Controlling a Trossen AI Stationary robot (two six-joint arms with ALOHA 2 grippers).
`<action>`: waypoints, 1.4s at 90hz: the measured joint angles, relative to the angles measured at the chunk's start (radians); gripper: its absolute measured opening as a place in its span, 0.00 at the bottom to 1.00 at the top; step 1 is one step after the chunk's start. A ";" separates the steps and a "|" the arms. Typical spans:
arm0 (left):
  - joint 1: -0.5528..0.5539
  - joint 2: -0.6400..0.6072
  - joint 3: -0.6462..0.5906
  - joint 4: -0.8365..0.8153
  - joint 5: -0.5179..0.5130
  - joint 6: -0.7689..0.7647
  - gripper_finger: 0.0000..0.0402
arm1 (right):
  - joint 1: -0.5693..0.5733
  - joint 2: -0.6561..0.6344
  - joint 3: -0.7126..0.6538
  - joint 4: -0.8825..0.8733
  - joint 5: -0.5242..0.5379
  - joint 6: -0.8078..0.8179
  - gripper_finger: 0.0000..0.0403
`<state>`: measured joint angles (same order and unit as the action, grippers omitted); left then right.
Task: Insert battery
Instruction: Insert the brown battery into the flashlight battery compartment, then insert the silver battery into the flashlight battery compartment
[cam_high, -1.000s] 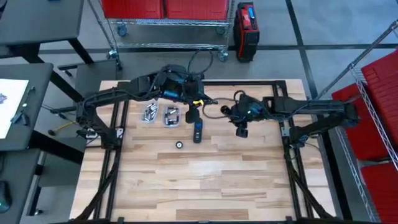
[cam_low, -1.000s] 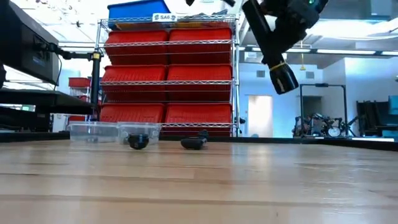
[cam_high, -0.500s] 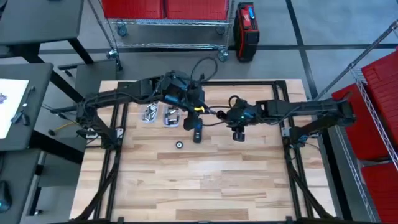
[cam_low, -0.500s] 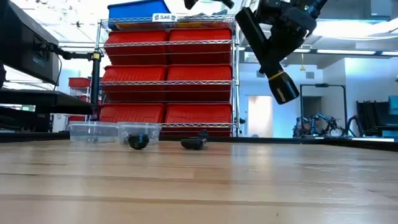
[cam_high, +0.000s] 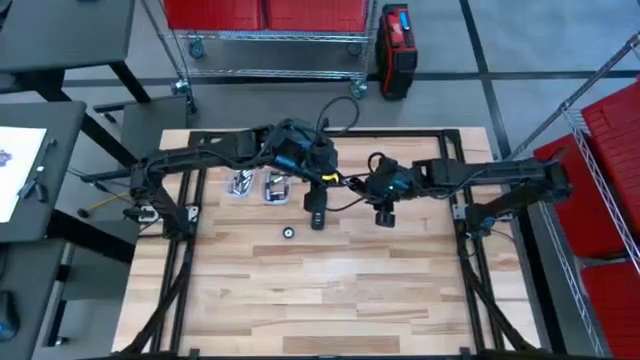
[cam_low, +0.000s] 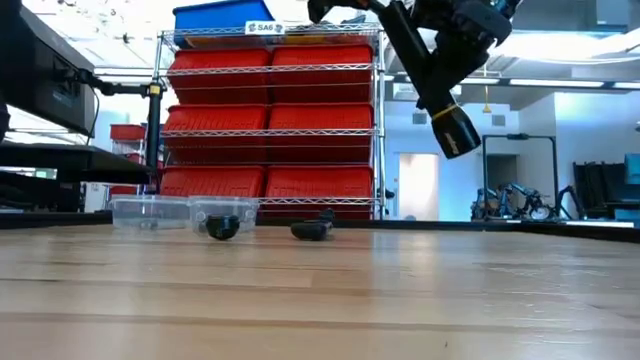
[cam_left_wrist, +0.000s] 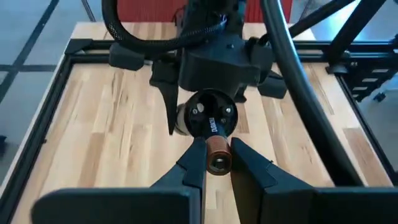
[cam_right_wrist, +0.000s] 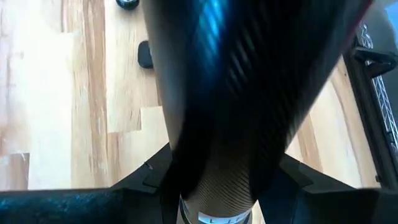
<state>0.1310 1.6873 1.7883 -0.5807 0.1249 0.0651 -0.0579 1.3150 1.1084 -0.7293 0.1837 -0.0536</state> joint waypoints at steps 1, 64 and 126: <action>0.000 0.000 0.001 -0.004 0.000 -0.001 0.06 | 0.000 0.000 0.000 -0.001 0.000 0.000 0.35; 0.008 0.081 0.007 -0.108 0.023 -0.071 0.13 | 0.012 0.099 0.003 -0.030 -0.004 0.028 0.35; 0.054 0.070 0.383 -0.476 -0.088 0.002 0.42 | -0.042 0.057 -0.076 0.265 -0.005 0.160 0.35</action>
<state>0.1850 1.7571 2.1710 -1.0570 0.0374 0.0671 -0.0996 1.3720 1.0319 -0.4646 0.1789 0.1060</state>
